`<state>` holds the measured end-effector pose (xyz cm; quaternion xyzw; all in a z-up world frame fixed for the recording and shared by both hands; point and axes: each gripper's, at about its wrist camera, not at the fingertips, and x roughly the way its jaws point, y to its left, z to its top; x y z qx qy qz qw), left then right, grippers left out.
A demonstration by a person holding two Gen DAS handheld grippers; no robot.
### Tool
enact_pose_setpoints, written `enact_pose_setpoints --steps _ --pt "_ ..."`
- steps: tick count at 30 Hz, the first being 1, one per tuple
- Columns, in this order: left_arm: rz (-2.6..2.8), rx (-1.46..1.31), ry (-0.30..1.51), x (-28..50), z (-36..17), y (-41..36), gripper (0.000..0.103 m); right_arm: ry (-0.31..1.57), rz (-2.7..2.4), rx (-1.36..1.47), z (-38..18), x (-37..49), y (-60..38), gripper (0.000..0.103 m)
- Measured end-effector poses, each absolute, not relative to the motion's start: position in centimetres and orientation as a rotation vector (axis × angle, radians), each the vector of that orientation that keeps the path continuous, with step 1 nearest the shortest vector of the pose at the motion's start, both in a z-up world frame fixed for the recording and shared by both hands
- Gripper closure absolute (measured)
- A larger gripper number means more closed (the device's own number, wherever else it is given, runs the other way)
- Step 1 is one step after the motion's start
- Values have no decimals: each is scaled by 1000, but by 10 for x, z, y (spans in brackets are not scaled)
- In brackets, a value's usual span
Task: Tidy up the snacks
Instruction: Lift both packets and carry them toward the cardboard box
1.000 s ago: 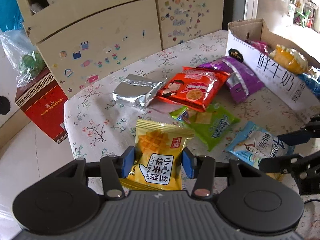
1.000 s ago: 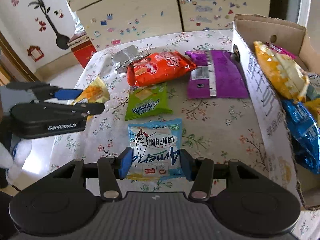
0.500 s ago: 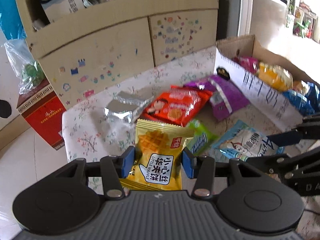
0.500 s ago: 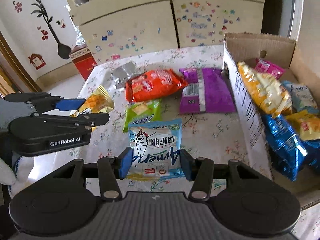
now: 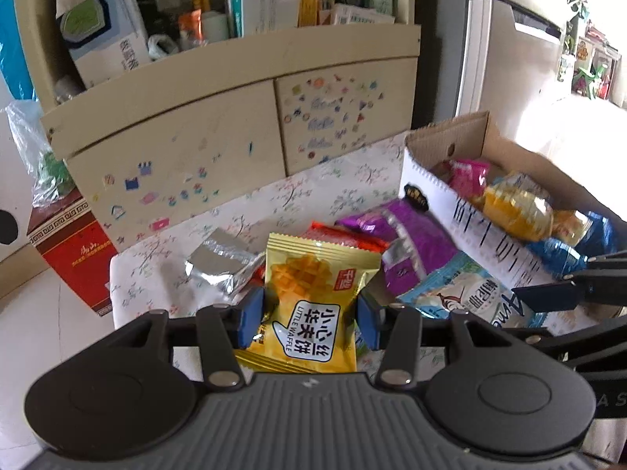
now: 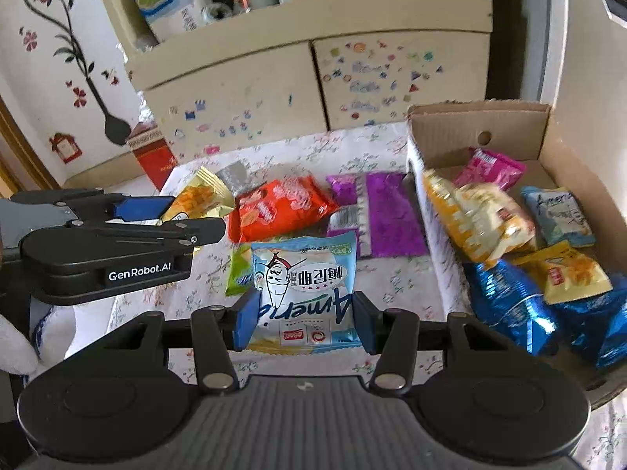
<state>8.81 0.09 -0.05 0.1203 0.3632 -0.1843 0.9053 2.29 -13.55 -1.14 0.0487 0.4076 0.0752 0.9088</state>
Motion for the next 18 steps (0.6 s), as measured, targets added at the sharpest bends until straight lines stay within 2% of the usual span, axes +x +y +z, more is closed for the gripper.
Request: enact_pose_setpoints --steps 18 --pt "-475 215 664 89 29 -63 54 652 -9 233 45 8 -220 46"
